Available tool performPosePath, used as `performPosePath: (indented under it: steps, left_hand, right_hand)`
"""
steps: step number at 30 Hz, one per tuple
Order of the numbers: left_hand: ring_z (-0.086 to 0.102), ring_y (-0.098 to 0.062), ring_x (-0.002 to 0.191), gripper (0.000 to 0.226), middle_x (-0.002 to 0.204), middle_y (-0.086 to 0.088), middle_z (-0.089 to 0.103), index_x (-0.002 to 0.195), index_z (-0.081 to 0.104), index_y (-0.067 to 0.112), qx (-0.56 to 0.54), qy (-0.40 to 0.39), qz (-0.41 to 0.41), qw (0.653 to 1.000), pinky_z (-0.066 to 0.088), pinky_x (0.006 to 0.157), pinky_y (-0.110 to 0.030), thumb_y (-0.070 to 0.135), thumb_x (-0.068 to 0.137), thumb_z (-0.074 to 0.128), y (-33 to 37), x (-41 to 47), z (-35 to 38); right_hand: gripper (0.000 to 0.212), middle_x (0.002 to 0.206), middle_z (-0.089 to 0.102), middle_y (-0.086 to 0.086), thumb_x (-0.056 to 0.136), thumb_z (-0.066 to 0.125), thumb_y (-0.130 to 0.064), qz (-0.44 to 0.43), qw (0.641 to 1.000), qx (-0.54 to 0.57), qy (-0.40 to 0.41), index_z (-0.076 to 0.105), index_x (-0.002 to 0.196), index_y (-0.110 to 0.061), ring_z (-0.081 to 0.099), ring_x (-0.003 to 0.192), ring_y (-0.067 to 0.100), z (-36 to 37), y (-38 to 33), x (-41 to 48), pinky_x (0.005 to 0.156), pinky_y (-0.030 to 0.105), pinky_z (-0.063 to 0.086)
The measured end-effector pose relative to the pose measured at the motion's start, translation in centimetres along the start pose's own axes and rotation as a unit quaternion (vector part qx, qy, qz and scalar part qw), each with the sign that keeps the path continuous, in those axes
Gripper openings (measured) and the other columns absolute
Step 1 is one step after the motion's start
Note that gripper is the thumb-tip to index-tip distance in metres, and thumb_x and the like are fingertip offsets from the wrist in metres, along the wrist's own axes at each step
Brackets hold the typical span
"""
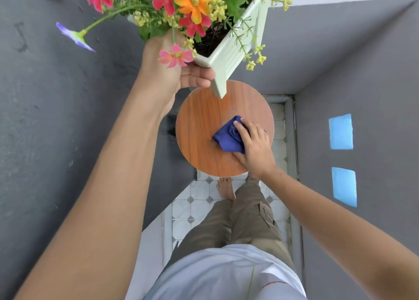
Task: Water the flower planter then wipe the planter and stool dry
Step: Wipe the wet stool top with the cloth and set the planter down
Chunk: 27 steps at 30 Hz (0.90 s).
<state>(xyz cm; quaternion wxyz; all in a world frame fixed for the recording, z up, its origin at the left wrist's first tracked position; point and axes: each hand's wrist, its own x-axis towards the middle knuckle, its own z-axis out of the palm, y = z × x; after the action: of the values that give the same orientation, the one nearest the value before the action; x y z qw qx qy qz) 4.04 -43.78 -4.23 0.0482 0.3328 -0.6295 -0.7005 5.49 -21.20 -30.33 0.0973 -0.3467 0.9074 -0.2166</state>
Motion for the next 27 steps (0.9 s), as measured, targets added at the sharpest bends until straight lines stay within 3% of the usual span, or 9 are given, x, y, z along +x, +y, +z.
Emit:
performPosePath:
  steps: [3, 7, 9, 13, 17, 19, 21, 24, 27]
  left_hand:
    - [0.066, -0.019, 0.05, 0.034, 0.055, -0.002, 0.067, 0.073, 0.051, 0.008, 0.006, 0.003, 0.002, 1.0, 0.054, 0.049, -0.029, 0.013, 0.1, 0.03, -0.1, -0.1, -0.3]
    - [0.066, -0.021, 0.051, 0.037, 0.056, -0.005, 0.067, 0.07, 0.053, 0.008, 0.0, 0.007, 0.004, 1.0, 0.054, 0.049, -0.03, 0.012, 0.1, 0.031, 0.0, 0.0, -0.5]
    - [0.066, -0.02, 0.049, 0.035, 0.054, -0.004, 0.067, 0.071, 0.051, 0.008, -0.007, 0.008, -0.003, 1.0, 0.054, 0.048, -0.029, 0.012, 0.1, 0.031, 0.1, -0.1, -0.5]
    - [0.067, -0.019, 0.048, 0.031, 0.052, -0.003, 0.067, 0.074, 0.046, 0.01, -0.01, 0.01, -0.005, 1.0, 0.055, 0.048, -0.029, 0.011, 0.099, 0.029, 0.2, -0.1, -0.7]
    - [0.067, -0.019, 0.049, 0.032, 0.051, -0.001, 0.067, 0.074, 0.047, 0.009, -0.008, 0.012, -0.005, 1.0, 0.054, 0.048, -0.028, 0.012, 0.1, 0.029, 0.0, -0.1, -0.9]
    - [0.066, -0.018, 0.047, 0.035, 0.05, -0.001, 0.066, 0.072, 0.048, 0.008, -0.012, 0.011, -0.009, 1.0, 0.054, 0.047, -0.027, 0.012, 0.1, 0.029, 0.2, -0.2, -0.9]
    - [0.066, -0.018, 0.047, 0.035, 0.05, -0.001, 0.066, 0.071, 0.049, 0.009, -0.014, 0.015, -0.007, 1.0, 0.054, 0.048, -0.028, 0.013, 0.101, 0.03, 0.3, -0.3, -0.9]
    - [0.067, -0.02, 0.048, 0.028, 0.051, -0.003, 0.067, 0.078, 0.047, 0.006, -0.019, 0.02, -0.007, 1.0, 0.055, 0.047, -0.029, 0.01, 0.1, 0.03, 0.2, 0.1, -1.0]
    - [0.068, -0.019, 0.047, 0.023, 0.048, -0.002, 0.065, 0.084, 0.046, 0.007, -0.028, 0.023, -0.012, 0.999, 0.054, 0.046, -0.027, 0.008, 0.099, 0.028, 0.1, 0.1, -0.6]
  right_hand:
    - [0.07, 0.135, 0.05, 0.016, 0.075, 0.064, -0.011, 0.076, 0.995, -0.004, 0.061, 0.05, 0.143, -0.013, 0.046, 0.109, 0.037, -1.7, 2.6, 3.6, 0.093, 0.051, 0.046]
    - [0.06, 0.132, 0.046, 0.021, 0.08, 0.065, -0.013, 0.218, 0.966, 0.057, 0.125, 0.054, 0.139, -0.012, 0.042, 0.114, 0.038, -1.8, 1.4, 6.0, 0.096, 0.042, 0.044]
    - [0.064, 0.128, 0.049, 0.022, 0.074, 0.073, -0.011, 0.15, 0.983, 0.067, 0.085, 0.058, 0.137, -0.014, 0.045, 0.11, 0.039, 0.0, -2.4, 3.7, 0.093, 0.047, 0.048]
    - [0.06, 0.129, 0.043, 0.014, 0.078, 0.078, -0.009, -0.145, 0.984, 0.088, -0.059, 0.06, 0.135, -0.011, 0.045, 0.102, 0.034, 3.7, -7.9, -3.1, 0.084, 0.047, 0.052]
    - [0.058, 0.127, 0.051, 0.018, 0.082, 0.076, -0.016, -0.242, 0.965, 0.056, -0.087, 0.059, 0.137, -0.011, 0.049, 0.1, 0.034, 3.2, -5.5, -0.5, 0.087, 0.044, 0.048]
    - [0.062, 0.126, 0.053, 0.019, 0.078, 0.077, -0.018, -0.183, 0.982, 0.035, -0.039, 0.058, 0.137, -0.012, 0.048, 0.102, 0.035, 1.3, -3.0, 3.6, 0.09, 0.047, 0.048]
    - [0.059, 0.126, 0.052, 0.016, 0.078, 0.073, -0.018, -0.034, 0.998, 0.031, 0.039, 0.059, 0.135, -0.016, 0.047, 0.105, 0.034, -0.5, -0.7, 8.0, 0.092, 0.047, 0.047]
    - [0.049, 0.125, 0.051, 0.012, 0.078, 0.067, -0.018, 0.168, 0.976, 0.068, 0.124, 0.063, 0.128, -0.021, 0.046, 0.109, 0.032, -1.3, -1.9, 11.5, 0.096, 0.04, 0.044]
    - [0.055, 0.122, 0.053, 0.014, 0.073, 0.071, -0.016, 0.036, 0.994, 0.096, 0.048, 0.065, 0.127, -0.017, 0.048, 0.104, 0.035, 1.0, -7.7, 9.5, 0.091, 0.044, 0.045]
